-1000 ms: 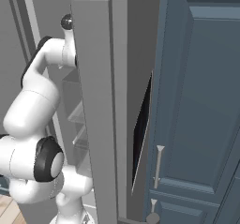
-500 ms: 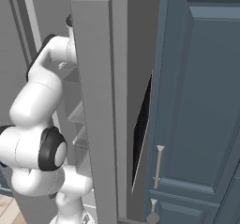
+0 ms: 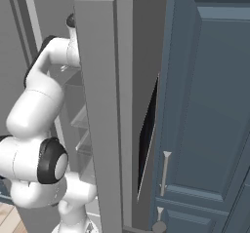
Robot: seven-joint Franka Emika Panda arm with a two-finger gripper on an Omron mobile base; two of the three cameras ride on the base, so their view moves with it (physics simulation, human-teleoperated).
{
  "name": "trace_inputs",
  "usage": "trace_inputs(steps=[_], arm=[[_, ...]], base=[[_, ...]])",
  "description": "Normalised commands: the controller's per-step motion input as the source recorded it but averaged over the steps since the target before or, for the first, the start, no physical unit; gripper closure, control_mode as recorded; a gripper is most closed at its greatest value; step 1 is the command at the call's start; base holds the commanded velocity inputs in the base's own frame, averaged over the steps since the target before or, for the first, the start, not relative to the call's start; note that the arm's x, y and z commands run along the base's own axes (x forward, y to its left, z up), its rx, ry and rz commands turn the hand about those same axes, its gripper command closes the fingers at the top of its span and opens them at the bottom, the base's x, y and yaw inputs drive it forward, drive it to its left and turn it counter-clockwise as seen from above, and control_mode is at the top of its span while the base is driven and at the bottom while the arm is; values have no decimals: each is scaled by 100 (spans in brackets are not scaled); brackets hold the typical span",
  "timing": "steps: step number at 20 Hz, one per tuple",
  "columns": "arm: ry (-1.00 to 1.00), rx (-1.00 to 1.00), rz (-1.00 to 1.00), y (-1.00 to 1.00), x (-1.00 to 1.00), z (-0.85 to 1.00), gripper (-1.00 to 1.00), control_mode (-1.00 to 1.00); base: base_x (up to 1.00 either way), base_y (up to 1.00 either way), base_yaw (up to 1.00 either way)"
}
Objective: Retrieve the sausage and cheese from the fridge and place them on the cutting board on the counter.
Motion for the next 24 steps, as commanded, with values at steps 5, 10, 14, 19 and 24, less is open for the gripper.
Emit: trace_inputs(steps=[5,10,14,19,24], arm=[[-3,1,0,-14,-100,5,100,-100],[0,0,0,-8,-100,58,100,-100],[3,-4,0,0,-100,12,100,-100],[3,0,0,5,-88,-7,100,-100],[3,0,0,17,-53,-14,100,-100]], base=[[0,0,0],[0,0,0],[0,0,0],[0,0,0],[0,0,0]])
